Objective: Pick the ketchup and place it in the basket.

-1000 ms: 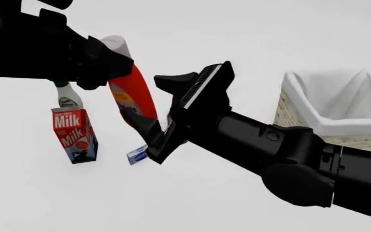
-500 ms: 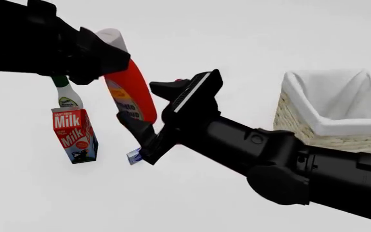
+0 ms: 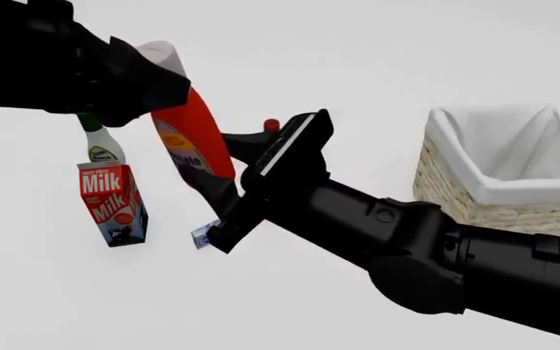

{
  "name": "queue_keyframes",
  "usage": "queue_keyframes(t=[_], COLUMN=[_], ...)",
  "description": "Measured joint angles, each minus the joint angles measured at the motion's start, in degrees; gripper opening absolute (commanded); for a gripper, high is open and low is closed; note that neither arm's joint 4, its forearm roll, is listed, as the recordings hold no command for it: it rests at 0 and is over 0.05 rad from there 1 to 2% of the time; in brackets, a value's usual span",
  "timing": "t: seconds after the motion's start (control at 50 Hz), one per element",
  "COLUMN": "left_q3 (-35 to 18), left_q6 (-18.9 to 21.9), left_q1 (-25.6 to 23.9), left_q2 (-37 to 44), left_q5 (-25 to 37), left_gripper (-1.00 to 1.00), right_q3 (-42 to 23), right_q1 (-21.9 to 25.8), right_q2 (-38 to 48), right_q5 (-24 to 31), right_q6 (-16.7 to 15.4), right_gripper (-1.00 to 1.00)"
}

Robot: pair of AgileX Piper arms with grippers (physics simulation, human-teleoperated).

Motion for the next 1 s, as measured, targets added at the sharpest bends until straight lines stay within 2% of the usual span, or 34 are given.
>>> queue_keyframes(t=[0.04,0.06,0.36,0.54,0.84,1.0], left_q3=[0.01,0.01,-2.12,-1.48,4.88,11.26], left_q6=[-0.1,-0.16,-0.08,-0.6,-0.16,0.49], left_q1=[-0.09,-0.13,-1.37,-0.54,6.11,10.9], left_q2=[-0.12,-0.18,-2.85,-5.39,-11.48,-14.85], left_q5=[0.04,0.06,1.01,0.65,-4.46,-9.46], left_gripper=[-1.0,1.0,1.0,1.0,1.0,1.0], right_q3=[0.06,0.08,1.06,0.75,0.04,-0.08], right_q1=[0.02,0.03,-1.49,-2.6,-6.0,-8.18], right_q2=[-0.18,-0.26,-1.23,-2.52,-5.78,-7.91], right_q5=[0.1,0.15,1.69,3.23,6.35,8.27], right_q6=[0.0,-0.01,-1.0,-1.08,-0.84,-0.6], right_gripper=[-1.0,-1.0,-1.0,-1.0,-1.0,-1.0])
